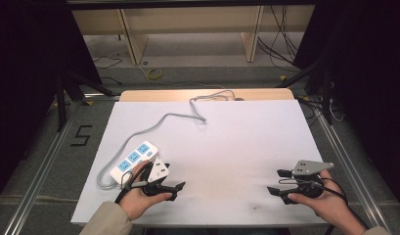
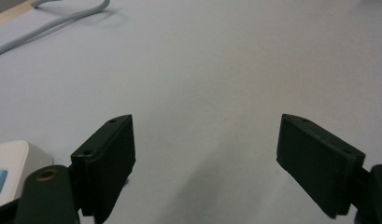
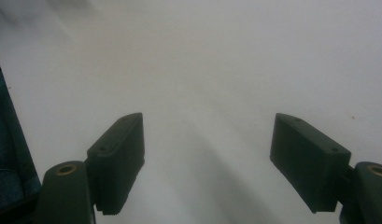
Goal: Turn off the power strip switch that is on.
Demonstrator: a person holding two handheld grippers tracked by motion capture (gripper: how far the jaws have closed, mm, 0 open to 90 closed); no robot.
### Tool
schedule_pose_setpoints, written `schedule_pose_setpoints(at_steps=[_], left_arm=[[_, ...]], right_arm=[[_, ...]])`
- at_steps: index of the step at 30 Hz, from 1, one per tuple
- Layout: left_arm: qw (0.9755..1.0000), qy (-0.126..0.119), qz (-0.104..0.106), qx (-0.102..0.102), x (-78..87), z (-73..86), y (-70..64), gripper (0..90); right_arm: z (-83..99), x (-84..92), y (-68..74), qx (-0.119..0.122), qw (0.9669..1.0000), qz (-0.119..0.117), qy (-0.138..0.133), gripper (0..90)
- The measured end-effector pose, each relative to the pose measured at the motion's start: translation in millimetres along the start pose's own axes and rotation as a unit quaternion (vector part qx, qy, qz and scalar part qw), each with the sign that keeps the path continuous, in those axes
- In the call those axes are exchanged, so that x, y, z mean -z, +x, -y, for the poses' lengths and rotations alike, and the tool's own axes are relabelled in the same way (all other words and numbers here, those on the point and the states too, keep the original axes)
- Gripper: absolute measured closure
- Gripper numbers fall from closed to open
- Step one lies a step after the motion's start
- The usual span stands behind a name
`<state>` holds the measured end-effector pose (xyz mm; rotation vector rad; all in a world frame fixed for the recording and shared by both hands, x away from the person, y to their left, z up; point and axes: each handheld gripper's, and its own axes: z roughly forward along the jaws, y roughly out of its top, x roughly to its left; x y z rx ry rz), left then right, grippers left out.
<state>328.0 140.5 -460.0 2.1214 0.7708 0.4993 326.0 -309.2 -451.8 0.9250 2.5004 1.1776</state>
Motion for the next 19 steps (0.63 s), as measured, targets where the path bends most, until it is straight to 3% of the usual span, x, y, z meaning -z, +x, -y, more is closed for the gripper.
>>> schedule_pose_setpoints(at_steps=[7,19], left_arm=[[1.0,0.004,-0.009,-0.001,6.6,7.5,3.2,19.2],[0.9999,0.004,-0.015,-0.008,4.0,5.0,3.8,19.2]], right_arm=[[0.2,-0.3,-0.5,-0.003,1.0,0.001,-0.001,26.6],[0.4,-0.5,-0.7,-0.005,1.0,0.001,0.0,26.6]])
